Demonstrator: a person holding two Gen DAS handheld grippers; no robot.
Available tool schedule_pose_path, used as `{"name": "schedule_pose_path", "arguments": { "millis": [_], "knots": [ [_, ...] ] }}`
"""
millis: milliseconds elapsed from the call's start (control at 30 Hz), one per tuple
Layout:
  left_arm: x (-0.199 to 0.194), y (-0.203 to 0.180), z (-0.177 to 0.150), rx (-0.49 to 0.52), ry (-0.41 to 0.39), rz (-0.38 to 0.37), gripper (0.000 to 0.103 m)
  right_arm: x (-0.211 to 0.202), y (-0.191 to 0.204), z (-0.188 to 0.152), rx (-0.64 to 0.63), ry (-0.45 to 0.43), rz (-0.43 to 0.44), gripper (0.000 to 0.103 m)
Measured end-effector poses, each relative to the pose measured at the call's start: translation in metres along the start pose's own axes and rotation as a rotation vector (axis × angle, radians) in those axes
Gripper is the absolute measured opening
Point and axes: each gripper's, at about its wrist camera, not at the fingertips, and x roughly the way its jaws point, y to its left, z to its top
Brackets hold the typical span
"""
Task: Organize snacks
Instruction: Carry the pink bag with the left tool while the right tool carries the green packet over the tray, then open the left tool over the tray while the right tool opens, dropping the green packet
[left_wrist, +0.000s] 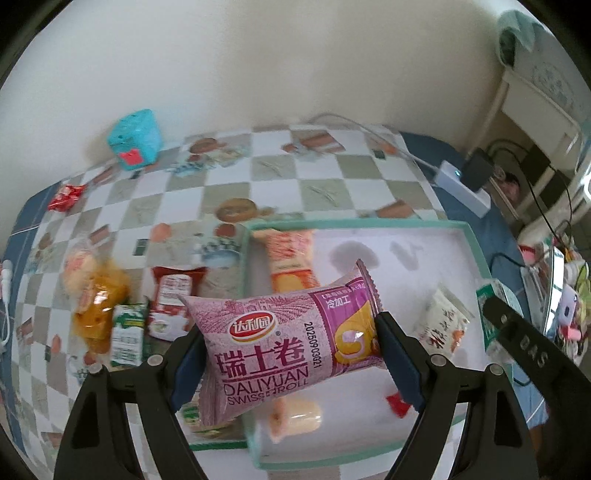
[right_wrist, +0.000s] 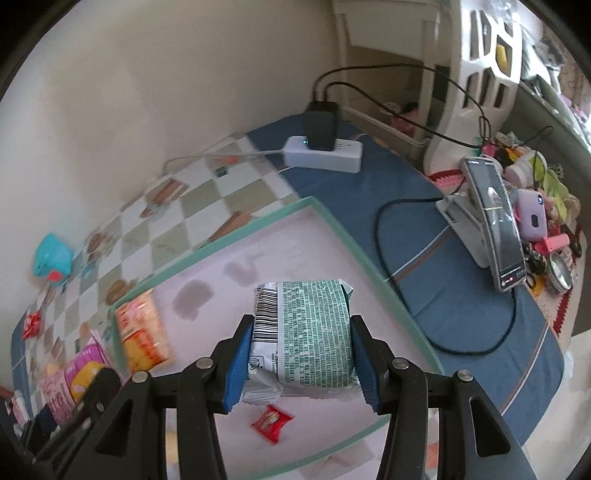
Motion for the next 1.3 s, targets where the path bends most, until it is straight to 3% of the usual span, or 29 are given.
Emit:
{"name": "schedule_pose_path", "arguments": {
  "millis": [467, 733, 833, 900, 1000, 1300],
  "knots": [
    [0.015, -0.011, -0.005, 0.045, 0.076, -0.016, 0.087, 0.035, 0.001, 0.008, -0.019, 0.059, -0.010, 0.054],
    [0.003, -0.010, -0.006, 0.054, 0.047, -0.034, 0.093, 0.039, 0.018, 0.014, -0.088, 0.051, -0.009, 0.055],
    [0.003, -0.009, -0.009, 0.054, 0.060, -0.045, 0.093, 0.041, 0.025, 0.014, -0.123, 0.044, -0.006, 0.069],
    [0.003, -0.002, -0.010, 0.038, 0.062, -0.047, 0.093, 0.039, 0.029, 0.015, -0.139, 0.033, 0.012, 0.086],
    [0.000, 0.018, -0.010, -0.012, 0.054, -0.034, 0.093, 0.032, 0.034, 0.018, -0.153, -0.001, 0.016, 0.090],
    [-0.004, 0.080, -0.023, -0.192, 0.063, -0.032, 0.093, 0.012, 0.050, 0.025, -0.060, -0.086, -0.013, 0.090]
  ]
}}
